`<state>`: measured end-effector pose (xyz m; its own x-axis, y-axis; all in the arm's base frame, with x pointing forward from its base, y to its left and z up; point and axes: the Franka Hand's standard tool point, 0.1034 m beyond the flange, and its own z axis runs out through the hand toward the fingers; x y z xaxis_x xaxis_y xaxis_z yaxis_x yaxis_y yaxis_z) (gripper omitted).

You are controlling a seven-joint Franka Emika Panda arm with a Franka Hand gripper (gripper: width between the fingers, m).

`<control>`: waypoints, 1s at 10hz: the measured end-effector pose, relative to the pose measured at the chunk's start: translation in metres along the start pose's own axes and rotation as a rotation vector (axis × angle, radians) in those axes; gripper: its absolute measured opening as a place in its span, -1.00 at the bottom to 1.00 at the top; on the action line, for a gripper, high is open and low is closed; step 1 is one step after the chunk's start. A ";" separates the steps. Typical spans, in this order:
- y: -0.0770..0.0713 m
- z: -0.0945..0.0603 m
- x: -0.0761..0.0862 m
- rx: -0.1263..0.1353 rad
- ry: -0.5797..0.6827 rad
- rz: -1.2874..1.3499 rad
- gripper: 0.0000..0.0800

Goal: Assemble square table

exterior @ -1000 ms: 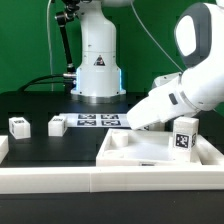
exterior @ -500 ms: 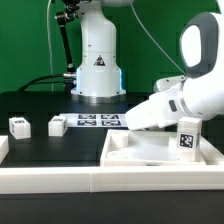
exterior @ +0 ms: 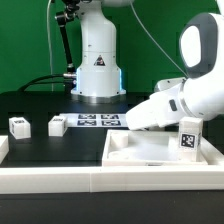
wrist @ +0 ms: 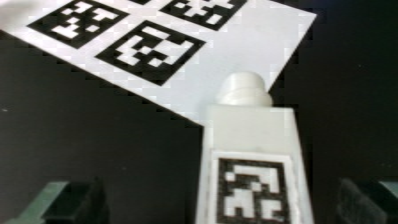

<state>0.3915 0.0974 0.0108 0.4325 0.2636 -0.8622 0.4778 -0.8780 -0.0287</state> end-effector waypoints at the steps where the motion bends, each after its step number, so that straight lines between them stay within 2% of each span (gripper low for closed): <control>1: 0.001 0.000 0.000 0.001 0.002 0.002 0.62; 3: 0.002 0.000 0.000 0.005 0.005 0.004 0.62; 4: 0.003 0.000 0.000 0.007 0.005 0.005 0.41; 5: 0.004 0.000 0.000 0.008 0.005 0.006 0.07; 6: 0.005 0.000 0.000 0.009 0.005 0.007 0.07; 7: 0.005 0.000 0.000 0.010 0.004 0.007 -0.28; 10: 0.006 0.001 0.000 0.012 0.005 0.009 -0.28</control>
Offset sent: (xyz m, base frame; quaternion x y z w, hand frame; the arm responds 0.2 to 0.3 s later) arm -0.0044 -0.0009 0.0007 0.0115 0.0011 -0.0131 0.9998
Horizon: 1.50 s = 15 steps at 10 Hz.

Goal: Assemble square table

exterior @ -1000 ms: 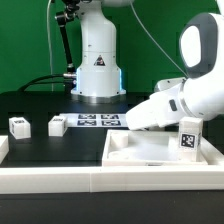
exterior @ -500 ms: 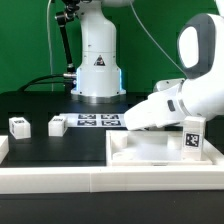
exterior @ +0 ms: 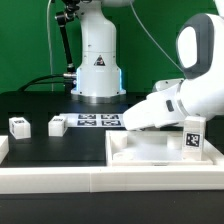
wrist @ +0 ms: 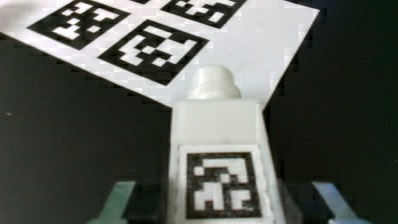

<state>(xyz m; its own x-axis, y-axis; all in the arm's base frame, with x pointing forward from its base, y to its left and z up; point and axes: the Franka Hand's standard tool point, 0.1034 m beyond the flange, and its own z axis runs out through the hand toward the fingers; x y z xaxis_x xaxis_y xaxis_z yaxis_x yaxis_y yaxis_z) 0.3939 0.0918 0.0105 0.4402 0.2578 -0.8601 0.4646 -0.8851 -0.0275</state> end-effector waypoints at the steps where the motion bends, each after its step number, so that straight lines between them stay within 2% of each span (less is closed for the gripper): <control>1: 0.001 0.000 0.000 0.002 0.000 0.001 -0.28; 3: 0.005 -0.006 -0.009 0.013 -0.013 0.001 -0.28; 7: 0.026 -0.029 -0.052 0.069 -0.053 0.029 -0.28; 8: 0.030 -0.032 -0.053 0.073 -0.041 0.036 -0.28; 10: 0.031 -0.033 -0.046 0.067 0.002 0.037 -0.28; 11: 0.035 -0.039 -0.046 0.063 0.062 0.029 -0.28; 15: 0.073 -0.070 -0.076 0.079 0.252 0.014 -0.28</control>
Offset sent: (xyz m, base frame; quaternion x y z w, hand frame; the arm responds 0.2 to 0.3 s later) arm 0.0095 -0.0091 0.0482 0.0300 -0.0453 -0.0136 0.9984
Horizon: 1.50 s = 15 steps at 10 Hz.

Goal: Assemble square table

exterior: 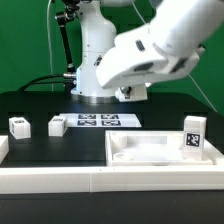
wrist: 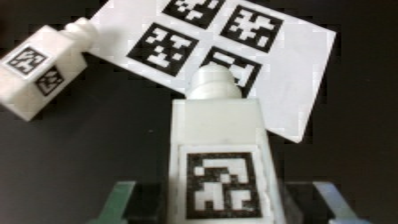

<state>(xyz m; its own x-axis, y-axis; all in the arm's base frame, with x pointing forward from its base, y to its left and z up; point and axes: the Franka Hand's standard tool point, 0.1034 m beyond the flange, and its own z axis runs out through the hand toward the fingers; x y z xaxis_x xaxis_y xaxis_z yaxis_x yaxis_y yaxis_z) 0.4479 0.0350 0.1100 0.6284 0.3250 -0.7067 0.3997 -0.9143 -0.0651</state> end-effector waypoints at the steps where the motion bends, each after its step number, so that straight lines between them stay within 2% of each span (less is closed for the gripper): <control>1: 0.005 -0.008 0.005 -0.010 0.081 0.007 -0.28; 6: 0.014 -0.015 0.012 -0.061 0.412 0.010 -0.28; 8: 0.023 -0.027 0.015 -0.082 0.496 -0.007 -0.28; 9: 0.033 -0.041 0.021 -0.107 0.593 -0.025 -0.28; 10: 0.040 -0.046 0.021 -0.122 0.655 -0.018 -0.28; 12: 0.045 -0.045 0.023 -0.142 0.793 -0.019 -0.28; 14: 0.049 -0.045 0.025 -0.152 0.865 -0.009 -0.28; 15: 0.046 -0.042 0.024 -0.107 0.855 0.041 -0.28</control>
Offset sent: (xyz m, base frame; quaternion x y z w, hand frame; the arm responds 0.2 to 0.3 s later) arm 0.0000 0.0000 0.0000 0.0000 0.1938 0.0000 0.9810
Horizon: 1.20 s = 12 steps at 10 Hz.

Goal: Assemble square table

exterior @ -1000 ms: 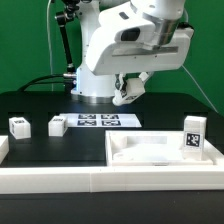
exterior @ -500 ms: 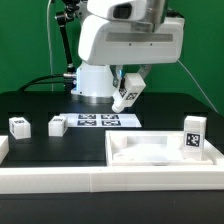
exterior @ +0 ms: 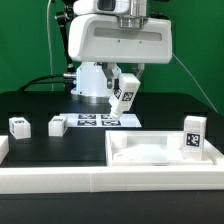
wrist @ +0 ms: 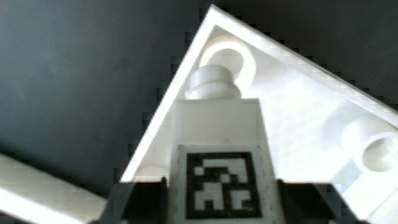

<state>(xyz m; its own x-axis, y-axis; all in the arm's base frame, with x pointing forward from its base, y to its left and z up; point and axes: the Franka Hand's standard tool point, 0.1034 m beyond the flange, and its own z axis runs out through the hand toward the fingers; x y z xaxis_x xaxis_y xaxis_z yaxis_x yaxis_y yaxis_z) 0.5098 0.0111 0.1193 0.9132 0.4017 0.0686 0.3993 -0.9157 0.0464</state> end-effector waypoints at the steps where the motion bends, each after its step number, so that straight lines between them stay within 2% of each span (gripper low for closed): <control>1: -0.013 0.012 -0.003 0.019 -0.008 0.080 -0.28; 2: -0.014 0.015 -0.002 0.047 -0.004 0.152 -0.28; 3: -0.008 0.010 0.007 0.055 0.003 0.176 -0.28; 8: -0.008 0.012 0.007 0.053 0.004 0.174 -0.28; 9: -0.007 0.011 0.006 0.083 -0.015 0.252 -0.28; 10: -0.003 0.010 0.011 0.099 -0.024 0.282 -0.28; 11: -0.001 0.010 0.014 0.079 0.013 0.273 -0.28; 12: -0.001 0.012 0.011 0.078 0.010 0.273 -0.28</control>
Offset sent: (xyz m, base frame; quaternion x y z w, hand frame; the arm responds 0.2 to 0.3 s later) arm 0.0000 0.0000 0.0000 0.0000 0.0000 0.0000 1.0000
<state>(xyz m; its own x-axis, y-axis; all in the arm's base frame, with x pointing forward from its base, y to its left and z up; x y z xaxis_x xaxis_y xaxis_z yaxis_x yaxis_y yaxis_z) 0.5203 0.0167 0.1085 0.9871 0.1396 0.0779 0.1439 -0.9882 -0.0523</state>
